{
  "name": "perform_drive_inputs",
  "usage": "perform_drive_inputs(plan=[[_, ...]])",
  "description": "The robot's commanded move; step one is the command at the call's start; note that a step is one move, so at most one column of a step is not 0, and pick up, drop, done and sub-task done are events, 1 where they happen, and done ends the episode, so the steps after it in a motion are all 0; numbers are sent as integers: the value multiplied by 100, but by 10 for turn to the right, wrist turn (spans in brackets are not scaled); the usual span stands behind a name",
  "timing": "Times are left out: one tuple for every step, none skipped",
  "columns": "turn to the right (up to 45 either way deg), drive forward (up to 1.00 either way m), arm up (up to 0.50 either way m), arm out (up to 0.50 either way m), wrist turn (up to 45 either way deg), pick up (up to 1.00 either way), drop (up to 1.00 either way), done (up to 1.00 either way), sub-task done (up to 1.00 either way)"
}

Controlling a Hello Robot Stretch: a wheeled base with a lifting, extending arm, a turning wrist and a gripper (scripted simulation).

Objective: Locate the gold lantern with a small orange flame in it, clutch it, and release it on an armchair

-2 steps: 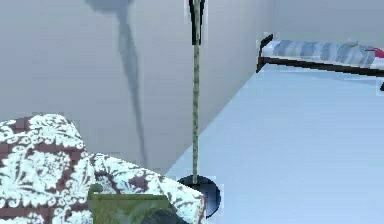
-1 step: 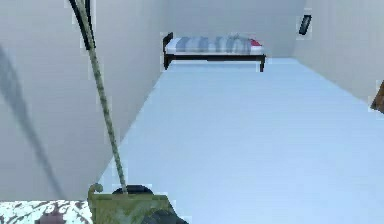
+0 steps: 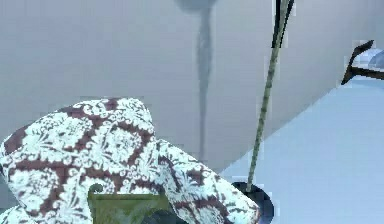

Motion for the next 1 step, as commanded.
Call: perform_drive_inputs(plan=[[-450, 0, 0, 0, 0, 0, 0, 0, 0]])
